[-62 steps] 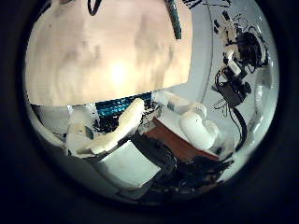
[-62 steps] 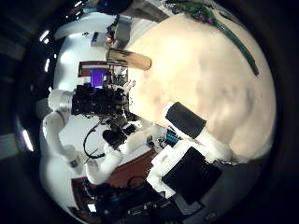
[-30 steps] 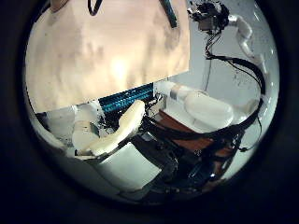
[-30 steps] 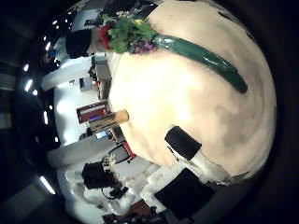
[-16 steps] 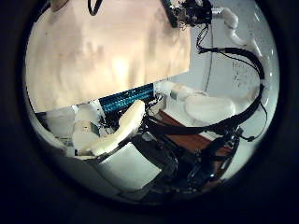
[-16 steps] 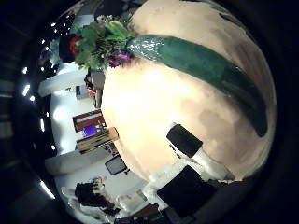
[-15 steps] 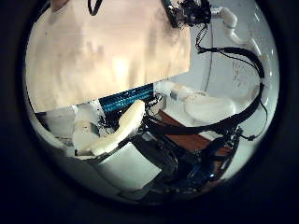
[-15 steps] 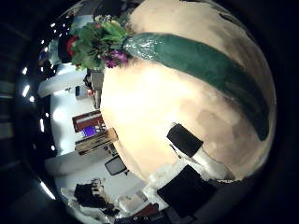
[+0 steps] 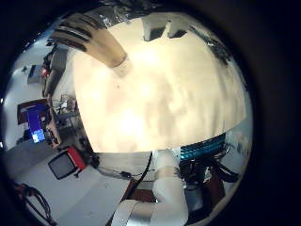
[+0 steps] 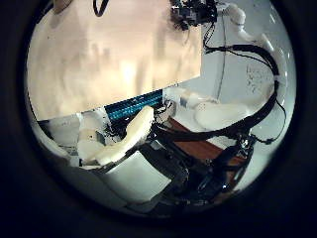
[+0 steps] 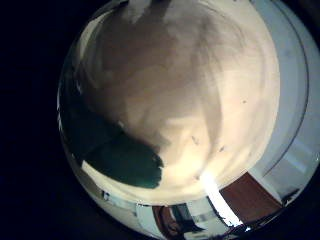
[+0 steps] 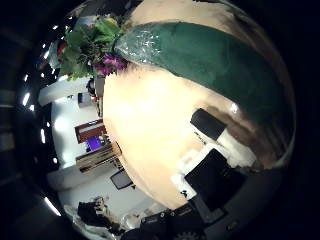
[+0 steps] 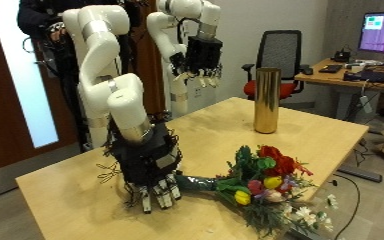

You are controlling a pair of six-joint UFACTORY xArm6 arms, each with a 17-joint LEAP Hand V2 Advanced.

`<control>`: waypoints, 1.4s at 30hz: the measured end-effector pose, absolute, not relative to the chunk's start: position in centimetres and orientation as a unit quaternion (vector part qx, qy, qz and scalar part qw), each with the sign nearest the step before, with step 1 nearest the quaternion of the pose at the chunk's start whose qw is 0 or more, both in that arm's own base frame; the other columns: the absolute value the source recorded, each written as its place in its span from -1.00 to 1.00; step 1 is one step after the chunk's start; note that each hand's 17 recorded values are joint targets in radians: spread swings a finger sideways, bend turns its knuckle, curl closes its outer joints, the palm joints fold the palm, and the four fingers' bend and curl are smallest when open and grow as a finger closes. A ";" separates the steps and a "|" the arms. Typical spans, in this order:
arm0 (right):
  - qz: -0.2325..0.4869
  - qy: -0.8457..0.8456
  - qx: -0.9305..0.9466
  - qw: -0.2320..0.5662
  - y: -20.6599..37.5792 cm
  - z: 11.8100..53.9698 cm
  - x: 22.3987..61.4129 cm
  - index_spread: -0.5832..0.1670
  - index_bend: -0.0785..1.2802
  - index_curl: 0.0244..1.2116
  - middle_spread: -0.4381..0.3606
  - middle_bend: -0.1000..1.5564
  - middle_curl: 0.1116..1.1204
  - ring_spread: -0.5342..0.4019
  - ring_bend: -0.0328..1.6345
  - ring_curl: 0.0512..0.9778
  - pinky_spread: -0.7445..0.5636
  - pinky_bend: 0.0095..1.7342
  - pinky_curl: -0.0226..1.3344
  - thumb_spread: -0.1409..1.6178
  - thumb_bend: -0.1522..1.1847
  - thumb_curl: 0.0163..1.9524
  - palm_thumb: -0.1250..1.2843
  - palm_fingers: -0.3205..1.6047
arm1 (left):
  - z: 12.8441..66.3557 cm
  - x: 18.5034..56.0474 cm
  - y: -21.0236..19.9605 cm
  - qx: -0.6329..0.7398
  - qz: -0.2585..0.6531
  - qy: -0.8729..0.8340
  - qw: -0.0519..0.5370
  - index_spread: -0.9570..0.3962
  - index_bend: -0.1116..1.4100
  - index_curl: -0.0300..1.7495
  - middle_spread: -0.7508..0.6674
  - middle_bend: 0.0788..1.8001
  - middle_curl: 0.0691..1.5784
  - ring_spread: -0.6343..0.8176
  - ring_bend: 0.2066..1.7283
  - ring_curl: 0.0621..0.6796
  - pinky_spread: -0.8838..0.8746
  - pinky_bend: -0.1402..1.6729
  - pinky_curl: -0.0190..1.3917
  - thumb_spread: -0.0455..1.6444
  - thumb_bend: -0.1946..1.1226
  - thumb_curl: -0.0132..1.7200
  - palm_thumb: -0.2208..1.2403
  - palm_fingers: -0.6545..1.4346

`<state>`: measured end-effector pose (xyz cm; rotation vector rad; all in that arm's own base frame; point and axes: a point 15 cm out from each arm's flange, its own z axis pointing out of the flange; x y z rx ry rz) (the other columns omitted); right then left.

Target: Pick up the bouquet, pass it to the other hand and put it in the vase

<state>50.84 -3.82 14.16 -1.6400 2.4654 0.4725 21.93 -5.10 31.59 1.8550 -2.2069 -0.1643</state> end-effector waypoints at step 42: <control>0.180 0.809 -0.559 -0.019 -5.5 12.1 50.6 0.11 -0.61 -0.46 0.03 -0.14 -0.35 -0.25 0.22 -0.50 0.02 -0.39 -0.65 0.25 -0.81 -0.53 0.37 0.00 | 32.0 22.1 -5.4 0.639 -0.058 -0.757 0.121 0.57 -0.60 -0.50 0.55 -0.88 -0.75 0.66 -0.86 -0.50 0.68 -0.61 -0.53 0.18 -0.75 -0.64 -0.10 -0.17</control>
